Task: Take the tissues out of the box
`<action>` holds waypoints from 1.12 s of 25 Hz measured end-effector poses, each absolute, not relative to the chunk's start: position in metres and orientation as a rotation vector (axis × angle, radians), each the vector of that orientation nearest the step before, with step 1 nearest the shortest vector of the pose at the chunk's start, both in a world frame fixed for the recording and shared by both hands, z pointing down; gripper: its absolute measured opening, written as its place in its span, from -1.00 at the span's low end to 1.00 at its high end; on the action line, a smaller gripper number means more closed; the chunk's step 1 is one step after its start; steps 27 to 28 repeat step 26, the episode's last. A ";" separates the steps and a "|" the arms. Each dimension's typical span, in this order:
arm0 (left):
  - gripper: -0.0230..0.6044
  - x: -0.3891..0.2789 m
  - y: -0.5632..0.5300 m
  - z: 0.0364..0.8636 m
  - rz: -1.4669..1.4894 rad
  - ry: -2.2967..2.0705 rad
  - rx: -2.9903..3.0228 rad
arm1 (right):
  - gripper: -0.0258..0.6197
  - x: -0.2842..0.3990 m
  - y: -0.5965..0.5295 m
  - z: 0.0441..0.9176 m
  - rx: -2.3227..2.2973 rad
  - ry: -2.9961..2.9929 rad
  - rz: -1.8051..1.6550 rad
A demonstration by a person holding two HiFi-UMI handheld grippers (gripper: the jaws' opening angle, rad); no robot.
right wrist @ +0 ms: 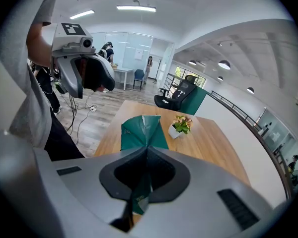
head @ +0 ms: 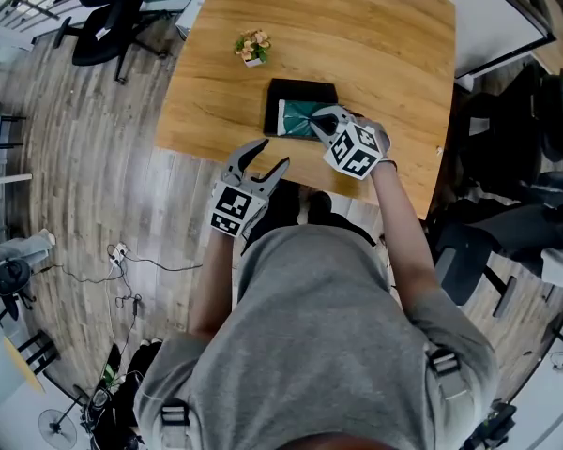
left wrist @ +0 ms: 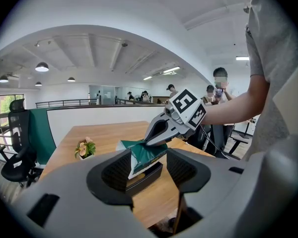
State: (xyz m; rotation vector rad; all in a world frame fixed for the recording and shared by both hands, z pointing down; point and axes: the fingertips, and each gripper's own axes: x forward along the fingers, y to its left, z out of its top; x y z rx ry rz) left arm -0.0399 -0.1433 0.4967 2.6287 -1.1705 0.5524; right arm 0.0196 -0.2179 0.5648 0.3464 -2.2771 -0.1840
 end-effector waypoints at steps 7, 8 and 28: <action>-0.20 -0.034 -0.131 0.495 0.553 -1.212 2.616 | -0.91 0.024 -0.211 0.557 0.340 -2.296 -0.209; -0.20 -0.033 -0.129 0.495 0.552 -1.217 2.613 | -0.91 0.025 -0.209 0.556 0.339 -2.300 -0.211; -0.20 -0.018 -0.109 0.489 0.539 -1.268 2.619 | -0.91 0.035 -0.194 0.549 0.330 -2.315 -0.247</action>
